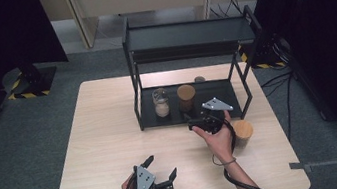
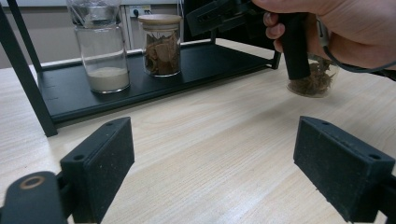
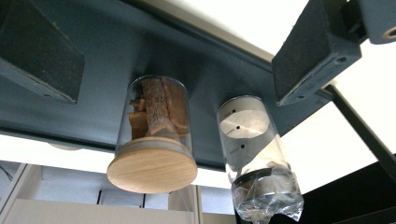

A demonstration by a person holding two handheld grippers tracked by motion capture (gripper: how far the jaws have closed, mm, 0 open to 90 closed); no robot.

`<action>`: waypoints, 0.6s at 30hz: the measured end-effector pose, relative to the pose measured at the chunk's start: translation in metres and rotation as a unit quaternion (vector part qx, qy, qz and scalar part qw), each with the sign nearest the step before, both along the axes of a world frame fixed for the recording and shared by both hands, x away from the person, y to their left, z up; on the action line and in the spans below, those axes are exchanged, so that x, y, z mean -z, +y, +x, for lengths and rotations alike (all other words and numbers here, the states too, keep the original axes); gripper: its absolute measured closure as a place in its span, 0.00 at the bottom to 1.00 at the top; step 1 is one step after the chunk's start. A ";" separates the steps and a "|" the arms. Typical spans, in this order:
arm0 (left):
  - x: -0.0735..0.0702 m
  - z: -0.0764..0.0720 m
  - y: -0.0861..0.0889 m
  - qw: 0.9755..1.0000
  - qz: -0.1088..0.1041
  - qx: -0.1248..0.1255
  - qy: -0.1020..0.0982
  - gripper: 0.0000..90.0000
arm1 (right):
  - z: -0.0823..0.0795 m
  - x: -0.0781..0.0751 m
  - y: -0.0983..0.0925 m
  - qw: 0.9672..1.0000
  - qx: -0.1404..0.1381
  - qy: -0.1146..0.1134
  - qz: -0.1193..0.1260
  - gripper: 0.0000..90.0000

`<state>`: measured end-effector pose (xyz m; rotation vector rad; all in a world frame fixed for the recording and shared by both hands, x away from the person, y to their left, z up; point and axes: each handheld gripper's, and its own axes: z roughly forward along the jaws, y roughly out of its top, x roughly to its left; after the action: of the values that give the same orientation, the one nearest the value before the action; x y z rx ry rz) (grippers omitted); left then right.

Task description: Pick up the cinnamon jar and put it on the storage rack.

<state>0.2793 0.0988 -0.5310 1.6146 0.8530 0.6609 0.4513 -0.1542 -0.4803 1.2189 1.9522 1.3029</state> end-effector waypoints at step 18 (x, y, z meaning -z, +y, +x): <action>0.000 0.000 0.000 1.000 0.001 0.000 -0.001 0.13 | -0.023 0.007 -0.010 1.000 -0.008 0.002 -0.002 0.03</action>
<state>0.2791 0.0990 -0.5309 1.6159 0.8501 0.6638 0.4278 -0.1645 -0.4878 1.2059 1.9704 1.3044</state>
